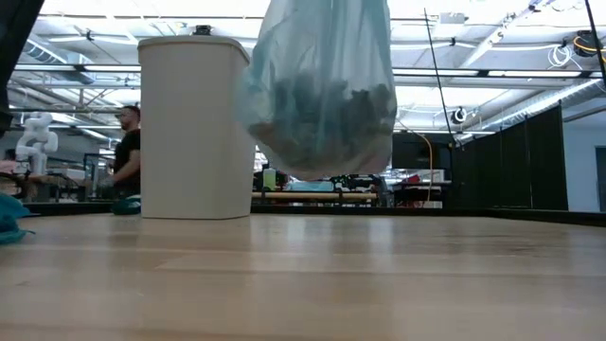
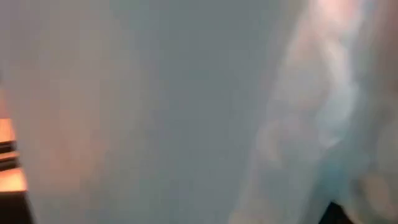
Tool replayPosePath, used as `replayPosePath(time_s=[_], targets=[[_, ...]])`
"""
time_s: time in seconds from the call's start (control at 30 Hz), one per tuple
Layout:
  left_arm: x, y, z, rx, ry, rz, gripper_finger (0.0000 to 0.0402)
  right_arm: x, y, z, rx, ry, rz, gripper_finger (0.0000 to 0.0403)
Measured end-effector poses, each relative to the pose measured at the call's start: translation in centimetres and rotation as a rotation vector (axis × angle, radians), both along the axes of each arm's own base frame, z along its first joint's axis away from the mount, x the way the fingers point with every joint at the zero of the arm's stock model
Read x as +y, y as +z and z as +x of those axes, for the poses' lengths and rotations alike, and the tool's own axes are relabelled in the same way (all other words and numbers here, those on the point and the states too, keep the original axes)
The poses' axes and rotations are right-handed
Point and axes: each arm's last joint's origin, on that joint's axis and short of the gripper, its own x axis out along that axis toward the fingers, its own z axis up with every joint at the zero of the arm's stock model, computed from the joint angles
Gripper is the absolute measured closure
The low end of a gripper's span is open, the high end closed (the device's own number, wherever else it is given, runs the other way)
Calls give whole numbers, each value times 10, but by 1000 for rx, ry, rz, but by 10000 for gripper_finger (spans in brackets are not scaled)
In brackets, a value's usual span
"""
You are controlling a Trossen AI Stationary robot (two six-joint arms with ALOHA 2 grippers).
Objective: Place trash/remove bag and relplace
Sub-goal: Close the blue trash bag
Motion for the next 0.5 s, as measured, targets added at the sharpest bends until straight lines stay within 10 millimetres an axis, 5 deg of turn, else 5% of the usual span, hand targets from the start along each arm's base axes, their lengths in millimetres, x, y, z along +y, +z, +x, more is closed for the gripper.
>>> replayPosePath(time_s=[0.17,0.5], targets=[[-1,9,-6,-42,-1,18,117,3,9,0,-135,53,-27,403],[-3,9,-5,-52,0,36,117,4,9,-1,-123,73,-8,403]])
